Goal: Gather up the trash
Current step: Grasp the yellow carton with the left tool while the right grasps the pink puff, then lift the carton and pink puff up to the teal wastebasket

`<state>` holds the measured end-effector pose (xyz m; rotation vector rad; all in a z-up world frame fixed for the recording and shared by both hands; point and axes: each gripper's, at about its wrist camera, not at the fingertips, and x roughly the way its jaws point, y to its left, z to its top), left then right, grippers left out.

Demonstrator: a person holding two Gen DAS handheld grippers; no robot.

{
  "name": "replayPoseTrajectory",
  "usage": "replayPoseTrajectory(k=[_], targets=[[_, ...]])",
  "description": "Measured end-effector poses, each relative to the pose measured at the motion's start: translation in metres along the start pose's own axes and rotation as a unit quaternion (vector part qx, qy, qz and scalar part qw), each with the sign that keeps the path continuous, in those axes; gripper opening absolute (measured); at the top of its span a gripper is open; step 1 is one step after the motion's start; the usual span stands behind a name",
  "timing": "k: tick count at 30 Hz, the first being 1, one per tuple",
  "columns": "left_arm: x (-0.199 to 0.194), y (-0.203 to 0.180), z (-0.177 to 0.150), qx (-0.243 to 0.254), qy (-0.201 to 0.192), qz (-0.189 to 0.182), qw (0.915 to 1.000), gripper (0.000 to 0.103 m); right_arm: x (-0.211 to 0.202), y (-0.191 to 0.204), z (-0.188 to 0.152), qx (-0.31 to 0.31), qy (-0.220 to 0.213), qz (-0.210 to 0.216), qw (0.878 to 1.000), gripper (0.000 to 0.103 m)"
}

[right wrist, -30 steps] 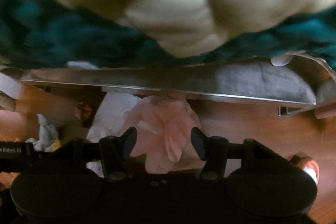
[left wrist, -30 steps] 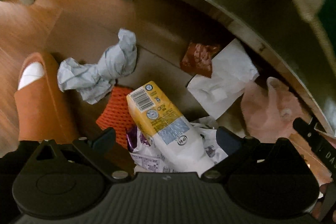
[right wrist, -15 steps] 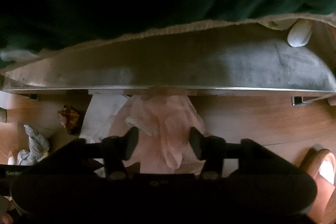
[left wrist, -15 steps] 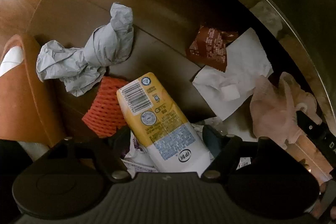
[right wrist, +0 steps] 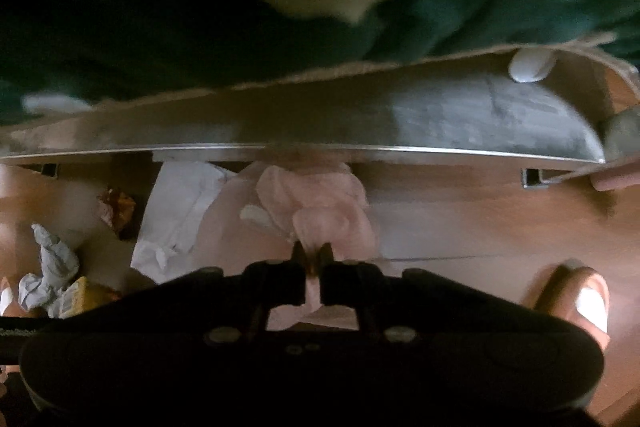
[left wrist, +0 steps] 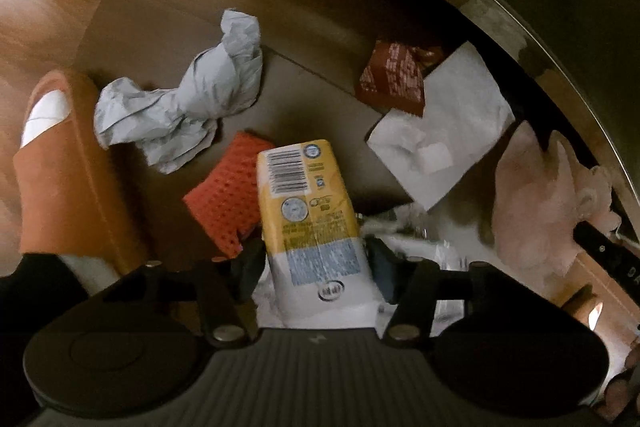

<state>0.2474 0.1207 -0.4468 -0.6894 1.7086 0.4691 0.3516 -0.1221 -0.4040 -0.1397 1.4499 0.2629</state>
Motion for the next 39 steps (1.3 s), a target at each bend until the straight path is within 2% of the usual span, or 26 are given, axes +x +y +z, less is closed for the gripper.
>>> replayPoseTrajectory(k=[9, 14, 20, 26, 29, 36, 39], targets=[[-0.049, 0.004, -0.035, 0.010, -0.022, -0.025, 0.9994, 0.052, -0.062, 0.007, -0.024, 0.000, -0.013, -0.014, 1.000, 0.003], [-0.090, -0.001, -0.063, 0.045, -0.056, -0.032, 0.9969, 0.052, -0.109, 0.013, -0.040, -0.014, -0.038, -0.009, 0.999, 0.003], [-0.148, 0.004, -0.098, 0.069, -0.106, -0.066, 0.9898, 0.052, -0.177, 0.022, -0.063, -0.044, -0.087, 0.006, 0.995, 0.003], [-0.207, 0.009, -0.144, 0.106, -0.173, -0.091, 0.9749, 0.051, -0.254, 0.043, -0.100, -0.126, -0.169, 0.004, 0.978, 0.003], [-0.235, 0.013, -0.164, 0.117, -0.203, -0.110, 0.9659, 0.051, -0.289, 0.048, -0.116, -0.143, -0.203, 0.012, 0.968, 0.003], [-0.300, 0.014, -0.202, 0.153, -0.285, -0.135, 0.9365, 0.051, -0.366, 0.055, -0.138, -0.181, -0.294, 0.012, 0.938, 0.002], [-0.321, 0.018, -0.211, 0.149, -0.306, -0.153, 0.9278, 0.051, -0.394, 0.058, -0.143, -0.193, -0.333, 0.002, 0.923, 0.002]])
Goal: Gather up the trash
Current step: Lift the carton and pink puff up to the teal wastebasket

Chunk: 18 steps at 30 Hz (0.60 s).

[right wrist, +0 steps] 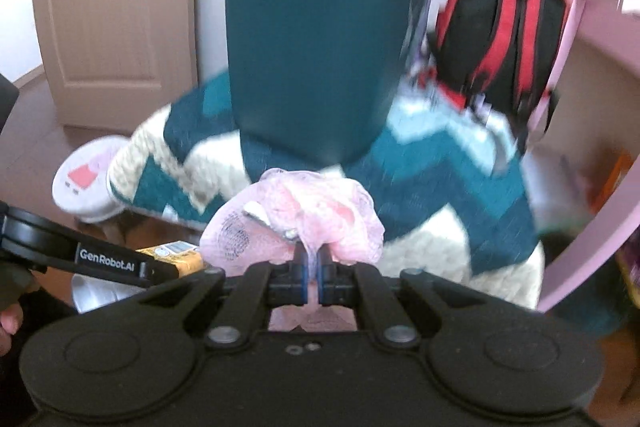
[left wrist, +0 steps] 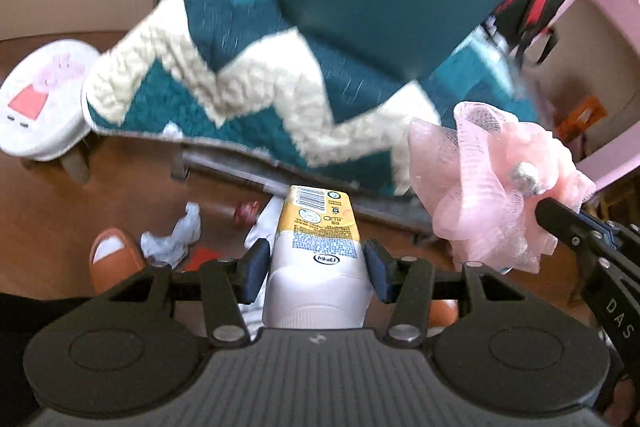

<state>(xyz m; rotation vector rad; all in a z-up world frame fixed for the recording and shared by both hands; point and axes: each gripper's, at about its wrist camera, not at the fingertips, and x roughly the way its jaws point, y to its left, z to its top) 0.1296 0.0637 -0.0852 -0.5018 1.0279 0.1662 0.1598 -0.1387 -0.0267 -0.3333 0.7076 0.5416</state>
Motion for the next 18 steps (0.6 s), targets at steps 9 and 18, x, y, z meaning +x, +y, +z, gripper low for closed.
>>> replayPoseTrajectory(k=[9, 18], targets=[[-0.091, -0.021, 0.047, 0.028, -0.123, -0.041, 0.9911, 0.051, -0.061, -0.020, 0.062, -0.013, -0.105, -0.021, 0.994, 0.002], [-0.174, -0.058, 0.111, 0.070, -0.226, -0.074, 0.9688, 0.051, -0.101, -0.038, 0.144, -0.038, -0.200, -0.043, 0.978, 0.002]])
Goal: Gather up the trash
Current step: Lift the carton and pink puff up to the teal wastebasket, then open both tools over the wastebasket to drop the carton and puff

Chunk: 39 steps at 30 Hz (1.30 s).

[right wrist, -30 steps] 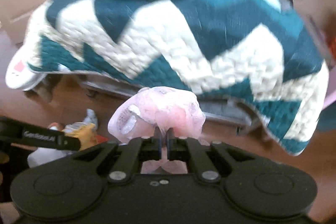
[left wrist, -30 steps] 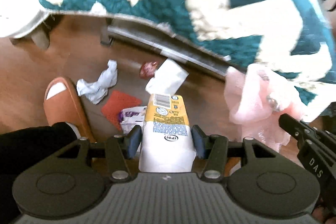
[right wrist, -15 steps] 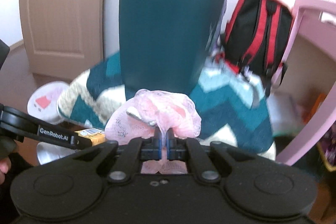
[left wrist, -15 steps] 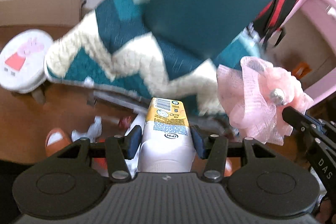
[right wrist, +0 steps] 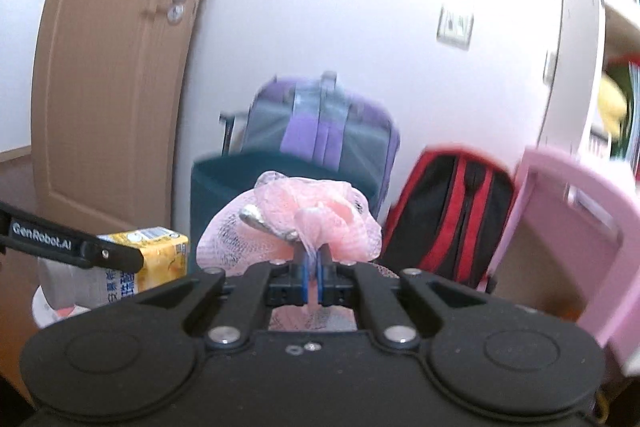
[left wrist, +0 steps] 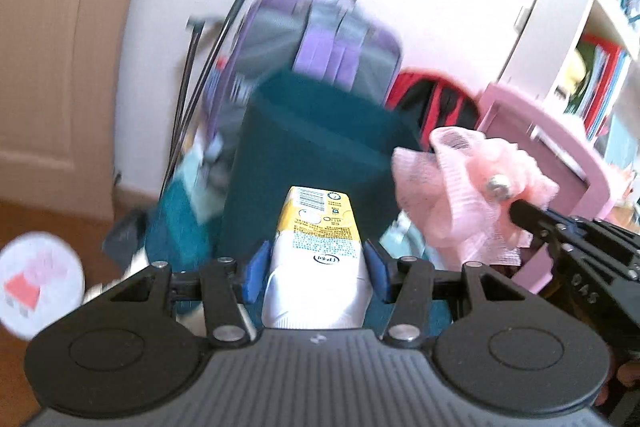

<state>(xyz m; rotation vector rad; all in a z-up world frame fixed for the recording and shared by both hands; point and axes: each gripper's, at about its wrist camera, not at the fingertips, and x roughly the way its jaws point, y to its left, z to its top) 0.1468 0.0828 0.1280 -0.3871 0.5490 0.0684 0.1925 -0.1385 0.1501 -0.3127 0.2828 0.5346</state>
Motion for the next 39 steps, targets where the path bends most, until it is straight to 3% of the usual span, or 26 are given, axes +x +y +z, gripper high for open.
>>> replayPoseTrajectory(k=[8, 15, 28, 39], targets=[[-0.008, -0.023, 0.083, 0.027, -0.064, 0.002, 0.9976, 0.051, 0.023, -0.006, 0.054, -0.015, -0.033, -0.010, 0.999, 0.002], [0.035, -0.019, 0.126, 0.031, -0.060, 0.010, 0.9977, 0.051, 0.067, -0.017, 0.075, 0.026, -0.011, -0.009, 1.000, 0.002], [0.133, -0.009, 0.131, 0.049, 0.001, 0.039, 0.9980, 0.051, 0.155, -0.020, 0.063, 0.049, 0.054, 0.010, 0.997, 0.002], [0.187, -0.003, 0.115, 0.057, 0.066, 0.051, 0.9949, 0.051, 0.190, -0.022, 0.039, 0.053, 0.111, 0.033, 0.992, 0.007]])
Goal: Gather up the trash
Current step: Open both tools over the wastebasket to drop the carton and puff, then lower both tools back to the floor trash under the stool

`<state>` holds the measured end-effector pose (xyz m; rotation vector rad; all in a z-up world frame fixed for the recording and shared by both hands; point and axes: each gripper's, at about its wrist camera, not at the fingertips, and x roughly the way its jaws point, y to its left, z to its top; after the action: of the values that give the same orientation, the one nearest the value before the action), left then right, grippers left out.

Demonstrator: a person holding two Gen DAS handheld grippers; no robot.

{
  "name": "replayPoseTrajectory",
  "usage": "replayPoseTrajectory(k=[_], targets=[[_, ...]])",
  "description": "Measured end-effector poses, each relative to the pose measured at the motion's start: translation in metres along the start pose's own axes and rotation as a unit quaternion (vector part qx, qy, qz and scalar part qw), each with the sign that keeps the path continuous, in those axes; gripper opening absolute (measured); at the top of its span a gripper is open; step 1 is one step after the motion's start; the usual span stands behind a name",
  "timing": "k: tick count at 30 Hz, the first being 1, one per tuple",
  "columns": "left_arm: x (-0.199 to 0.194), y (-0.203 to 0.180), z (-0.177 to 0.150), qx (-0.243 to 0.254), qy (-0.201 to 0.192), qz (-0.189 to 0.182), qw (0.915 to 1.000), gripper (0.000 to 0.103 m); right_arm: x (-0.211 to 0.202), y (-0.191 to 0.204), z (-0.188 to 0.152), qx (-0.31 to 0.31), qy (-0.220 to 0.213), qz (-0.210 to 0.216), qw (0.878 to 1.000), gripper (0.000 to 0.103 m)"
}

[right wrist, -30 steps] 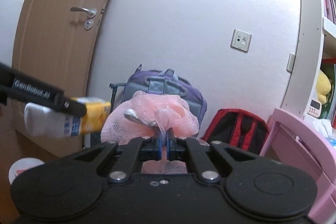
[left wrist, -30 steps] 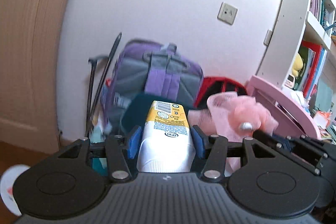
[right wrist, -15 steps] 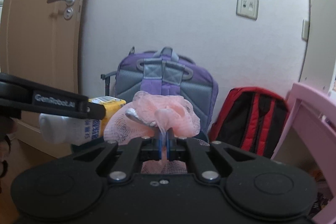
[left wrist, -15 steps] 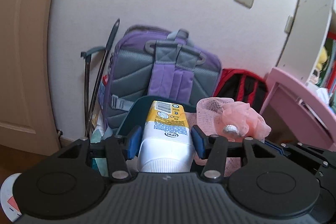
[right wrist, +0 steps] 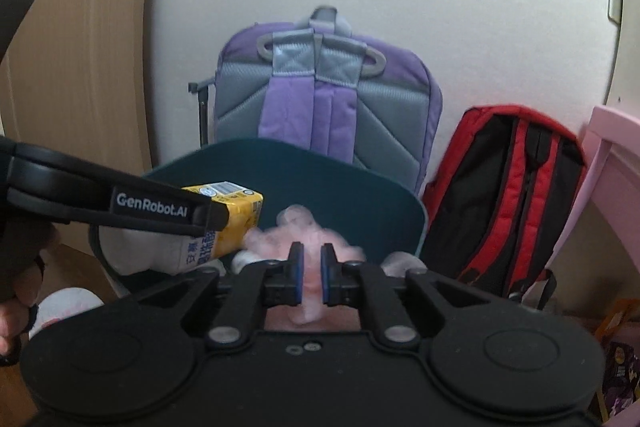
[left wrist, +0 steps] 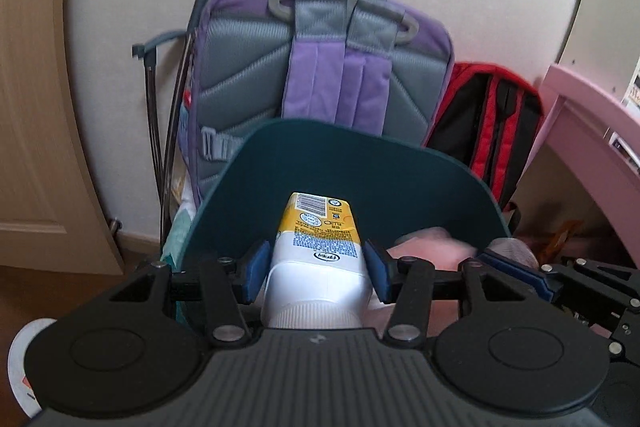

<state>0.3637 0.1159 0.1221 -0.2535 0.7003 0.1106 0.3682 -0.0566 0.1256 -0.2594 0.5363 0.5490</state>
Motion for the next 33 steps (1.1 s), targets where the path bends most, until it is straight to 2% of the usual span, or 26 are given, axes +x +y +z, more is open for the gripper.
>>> replayPoseTrajectory(k=[6, 8, 11, 16, 19, 20, 23, 25, 33], targets=[[0.002, 0.001, -0.005, -0.001, 0.001, 0.002, 1.0000, 0.051, 0.005, -0.006, -0.006, 0.022, 0.015, 0.011, 1.000, 0.020], [-0.001, 0.002, -0.004, -0.006, -0.003, -0.005, 1.0000, 0.052, 0.004, -0.009, -0.006, 0.030, 0.016, 0.014, 0.999, 0.031], [-0.011, 0.002, -0.003, -0.008, -0.015, -0.001, 0.9999, 0.065, -0.002, -0.010, -0.007, 0.037, 0.014, 0.019, 0.999, 0.031], [-0.032, 0.002, -0.005, -0.007, -0.020, -0.002, 0.9998, 0.065, -0.022, -0.009, -0.007, 0.041, 0.007, 0.023, 0.999, 0.034], [-0.047, 0.002, -0.010, -0.004, -0.023, 0.003, 0.9997, 0.073, -0.039, -0.008, -0.006, 0.044, -0.001, 0.026, 0.999, 0.045], [-0.052, 0.002, -0.012, -0.003, -0.024, 0.004, 0.9997, 0.074, -0.045, -0.007, -0.006, 0.046, -0.005, 0.028, 0.999, 0.046], [-0.067, 0.001, -0.018, 0.003, -0.024, 0.006, 0.9997, 0.076, -0.062, -0.005, -0.005, 0.046, -0.010, 0.031, 0.998, 0.047], [-0.078, 0.001, -0.022, 0.003, -0.024, 0.005, 0.9997, 0.082, -0.075, -0.002, -0.006, 0.042, -0.015, 0.031, 0.999, 0.048], [-0.123, -0.001, -0.049, 0.014, -0.018, -0.009, 0.9997, 0.086, -0.117, 0.008, -0.016, 0.041, -0.017, 0.028, 0.999, 0.049]])
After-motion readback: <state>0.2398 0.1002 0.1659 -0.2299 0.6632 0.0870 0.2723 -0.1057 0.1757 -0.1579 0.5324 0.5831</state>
